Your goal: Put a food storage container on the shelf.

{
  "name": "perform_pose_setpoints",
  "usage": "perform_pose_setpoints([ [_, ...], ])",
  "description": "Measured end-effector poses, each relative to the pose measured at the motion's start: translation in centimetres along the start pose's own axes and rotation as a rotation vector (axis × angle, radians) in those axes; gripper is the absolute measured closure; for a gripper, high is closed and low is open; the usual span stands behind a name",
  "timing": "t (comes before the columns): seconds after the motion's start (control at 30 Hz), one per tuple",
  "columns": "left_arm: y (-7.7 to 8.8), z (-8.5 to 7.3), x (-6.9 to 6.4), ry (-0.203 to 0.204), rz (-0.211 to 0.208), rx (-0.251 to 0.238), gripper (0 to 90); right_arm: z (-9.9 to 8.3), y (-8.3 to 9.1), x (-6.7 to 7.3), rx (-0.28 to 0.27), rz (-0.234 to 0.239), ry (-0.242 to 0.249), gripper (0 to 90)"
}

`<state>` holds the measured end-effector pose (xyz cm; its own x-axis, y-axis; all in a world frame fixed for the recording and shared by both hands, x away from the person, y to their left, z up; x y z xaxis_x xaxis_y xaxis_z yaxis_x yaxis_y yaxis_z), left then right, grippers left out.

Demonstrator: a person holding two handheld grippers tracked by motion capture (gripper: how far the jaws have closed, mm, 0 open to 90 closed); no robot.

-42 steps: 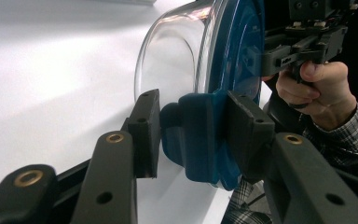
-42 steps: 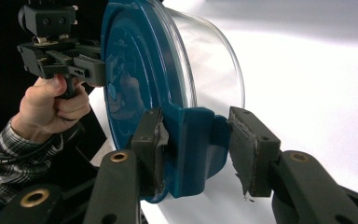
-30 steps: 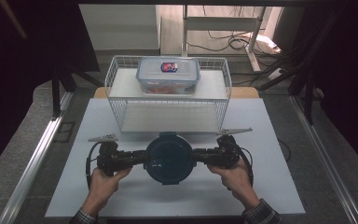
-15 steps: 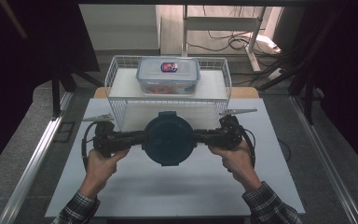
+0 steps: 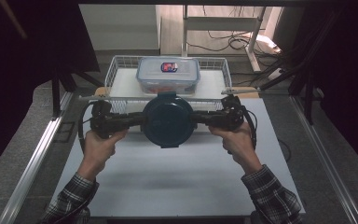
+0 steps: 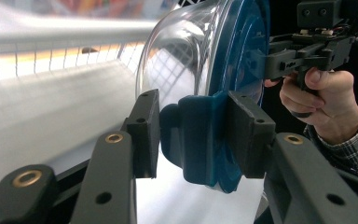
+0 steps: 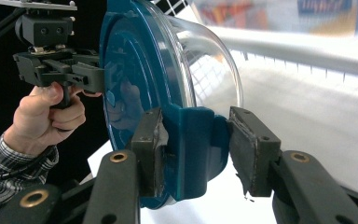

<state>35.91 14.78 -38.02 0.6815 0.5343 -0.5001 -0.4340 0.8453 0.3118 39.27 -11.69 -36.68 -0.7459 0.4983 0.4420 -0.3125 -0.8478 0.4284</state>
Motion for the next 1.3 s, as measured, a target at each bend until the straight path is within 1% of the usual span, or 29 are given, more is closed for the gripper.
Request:
perform_pose_setpoints([
  [0.27, 0.8, 3.6, 0.1, -0.016, 0.004, -0.017, 57.7, 3.7, 0.2, 0.4, -0.023, -0.006, 0.027, 56.7],
  [0.53, 1.4, 7.0, 0.3, -0.027, 0.008, -0.036, 57.6, 6.9, 0.2, 0.7, -0.043, -0.01, 0.029, 56.7],
  [0.77, 1.5, 9.9, 0.6, -0.037, 0.01, -0.052, 57.6, 9.7, 0.4, 0.6, -0.06, -0.011, 0.025, 56.7],
  [0.83, 1.6, 10.8, 0.7, -0.042, 0.009, -0.057, 57.6, 10.5, 0.5, 0.5, -0.064, -0.011, 0.025, 56.7],
  [0.97, 1.5, 12.2, 1.0, -0.044, 0.008, -0.061, 57.6, 12.0, 0.5, 0.2, -0.073, -0.016, 0.029, 56.7],
  [1.13, 1.2, 13.9, 1.7, -0.045, 0.008, -0.072, 57.6, 13.8, 0.4, -0.3, -0.082, -0.025, 0.033, 56.7],
  [1.3, 0.7, 15.4, 2.5, -0.041, 0.01, -0.083, 57.4, 15.0, 0.1, -1.1, -0.094, -0.032, 0.025, 56.7],
])
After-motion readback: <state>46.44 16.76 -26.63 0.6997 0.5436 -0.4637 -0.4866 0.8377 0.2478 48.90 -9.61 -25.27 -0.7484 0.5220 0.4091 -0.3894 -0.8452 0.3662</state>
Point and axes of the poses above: each handheld gripper's, and its own axes: y roughly backward along the jaws, z roughly out of its top, x roughly to its left, the point moved 6 cm from there along -y, roughly forward along the jaws, and after that the axes turned 1 degree about -z, right-handed, at the moved point
